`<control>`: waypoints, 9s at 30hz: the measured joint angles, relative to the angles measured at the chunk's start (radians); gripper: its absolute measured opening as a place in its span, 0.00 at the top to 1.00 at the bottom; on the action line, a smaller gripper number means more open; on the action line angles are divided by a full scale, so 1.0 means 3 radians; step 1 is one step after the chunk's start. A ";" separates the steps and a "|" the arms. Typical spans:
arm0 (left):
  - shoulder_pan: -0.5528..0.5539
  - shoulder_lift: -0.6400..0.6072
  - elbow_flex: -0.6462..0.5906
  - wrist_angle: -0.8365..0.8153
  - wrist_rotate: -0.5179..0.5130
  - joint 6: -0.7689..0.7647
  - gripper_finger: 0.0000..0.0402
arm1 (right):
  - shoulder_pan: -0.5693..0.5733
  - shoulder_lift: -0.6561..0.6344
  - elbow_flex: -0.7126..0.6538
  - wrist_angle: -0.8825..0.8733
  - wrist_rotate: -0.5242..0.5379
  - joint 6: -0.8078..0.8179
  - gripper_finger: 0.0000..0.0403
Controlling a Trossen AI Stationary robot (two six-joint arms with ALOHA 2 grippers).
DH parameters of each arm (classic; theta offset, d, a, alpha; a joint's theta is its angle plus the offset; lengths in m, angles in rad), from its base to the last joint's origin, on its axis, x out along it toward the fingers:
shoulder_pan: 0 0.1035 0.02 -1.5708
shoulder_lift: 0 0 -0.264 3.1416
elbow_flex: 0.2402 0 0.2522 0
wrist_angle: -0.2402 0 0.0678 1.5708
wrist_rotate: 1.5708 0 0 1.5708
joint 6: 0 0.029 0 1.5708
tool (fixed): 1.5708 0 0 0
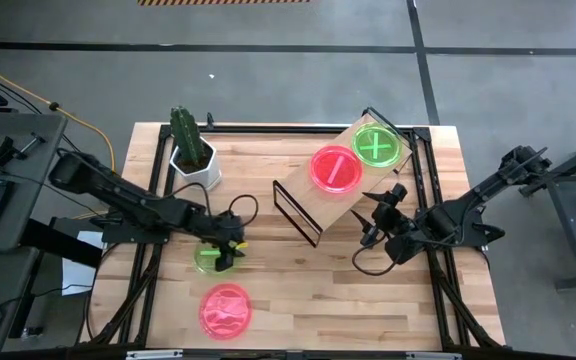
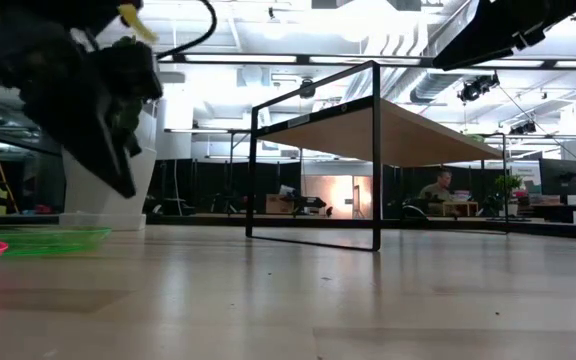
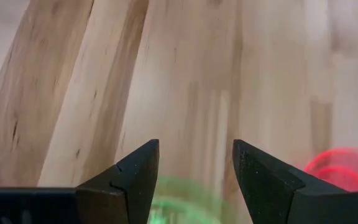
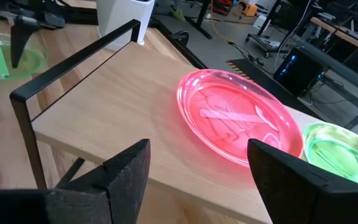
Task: Place and stack plates onto a shelf
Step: Stack the green plate on top of green plate on the shelf, then stack the pink plate on top of the pink plate on the shelf
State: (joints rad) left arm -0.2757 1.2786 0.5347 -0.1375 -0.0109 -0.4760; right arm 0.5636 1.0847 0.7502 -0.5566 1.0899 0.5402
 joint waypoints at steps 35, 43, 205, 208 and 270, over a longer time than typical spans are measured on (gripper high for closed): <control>-0.0828 0.1224 0.1304 -0.1973 -0.1034 0.3897 0.51 | -0.0003 0.0006 0.0000 0.0019 -0.0059 0.0095 0.35; -0.0664 0.1238 0.1306 -0.1850 -0.0735 0.4274 0.54 | -0.0003 0.0009 0.0000 0.0022 -0.0067 0.0121 0.35; 0.2341 0.3609 0.5993 -0.0800 0.0825 0.0853 0.67 | -0.0004 0.0295 -0.0001 0.0196 -0.0228 0.0208 0.35; 0.2459 0.3384 0.5994 -0.0985 0.0988 0.0980 0.67 | -0.0003 0.0295 -0.0001 0.0199 -0.0188 0.0211 0.35; -0.0681 0.1035 0.0525 0.0829 0.1005 0.1038 0.67 | -0.0215 0.0294 -0.0001 0.0381 -0.0422 0.0385 0.35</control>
State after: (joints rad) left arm -0.4801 1.5892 0.6922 0.1112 0.2906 -0.1646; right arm 0.4992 1.1728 0.7498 -0.4423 0.9633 0.6556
